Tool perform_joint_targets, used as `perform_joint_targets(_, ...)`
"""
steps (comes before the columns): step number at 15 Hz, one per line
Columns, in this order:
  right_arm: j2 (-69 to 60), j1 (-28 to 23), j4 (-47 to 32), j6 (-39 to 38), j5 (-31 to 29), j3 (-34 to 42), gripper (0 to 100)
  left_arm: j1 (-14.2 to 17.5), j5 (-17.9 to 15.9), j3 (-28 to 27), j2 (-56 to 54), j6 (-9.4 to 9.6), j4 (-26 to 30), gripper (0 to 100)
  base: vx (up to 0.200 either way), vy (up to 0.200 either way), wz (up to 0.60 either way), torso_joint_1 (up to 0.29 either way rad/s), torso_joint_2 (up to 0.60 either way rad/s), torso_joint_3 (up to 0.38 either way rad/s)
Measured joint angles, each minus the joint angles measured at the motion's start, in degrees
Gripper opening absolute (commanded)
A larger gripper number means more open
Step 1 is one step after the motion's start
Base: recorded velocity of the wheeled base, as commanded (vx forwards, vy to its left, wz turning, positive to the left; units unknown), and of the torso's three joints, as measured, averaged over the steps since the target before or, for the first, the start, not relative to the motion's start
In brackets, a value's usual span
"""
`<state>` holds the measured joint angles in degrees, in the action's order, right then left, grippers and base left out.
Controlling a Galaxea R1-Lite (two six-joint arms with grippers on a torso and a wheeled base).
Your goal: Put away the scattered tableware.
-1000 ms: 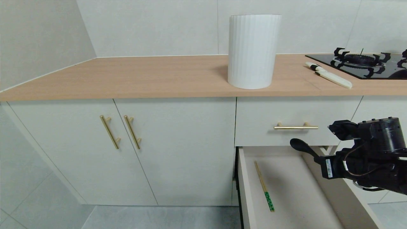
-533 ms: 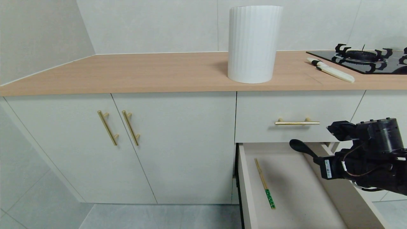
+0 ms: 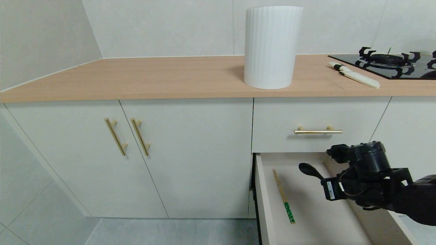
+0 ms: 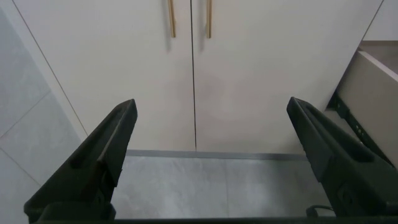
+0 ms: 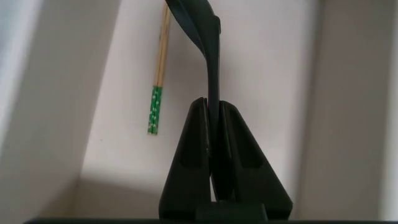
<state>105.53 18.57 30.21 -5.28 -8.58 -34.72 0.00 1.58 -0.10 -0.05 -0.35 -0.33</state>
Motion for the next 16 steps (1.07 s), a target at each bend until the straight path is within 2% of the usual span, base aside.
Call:
perform_joint_targets(5, 15.8, 1.0, 9.6, -3.5, -5.8, -1.5, 0, 0.0, 0.0, 0.0, 0.0, -0.05, 0.0, 100, 0.0, 0.0, 0.0, 0.0, 0.0, 0.0)
perform_joint_targets(9, 22.7, 1.1, 10.2, -3.8, -7.7, -2.8, 0, 0.0, 0.0, 0.0, 0.0, 0.0, 0.0, 100, 0.0, 0.0, 0.0, 0.0, 0.0, 0.0)
perform_joint_targets(16, 24.8, 1.1, 10.2, -3.8, -7.8, -3.0, 0, 0.0, 0.0, 0.0, 0.0, -0.05, 0.0, 100, 0.0, 0.0, 0.0, 0.0, 0.0, 0.0)
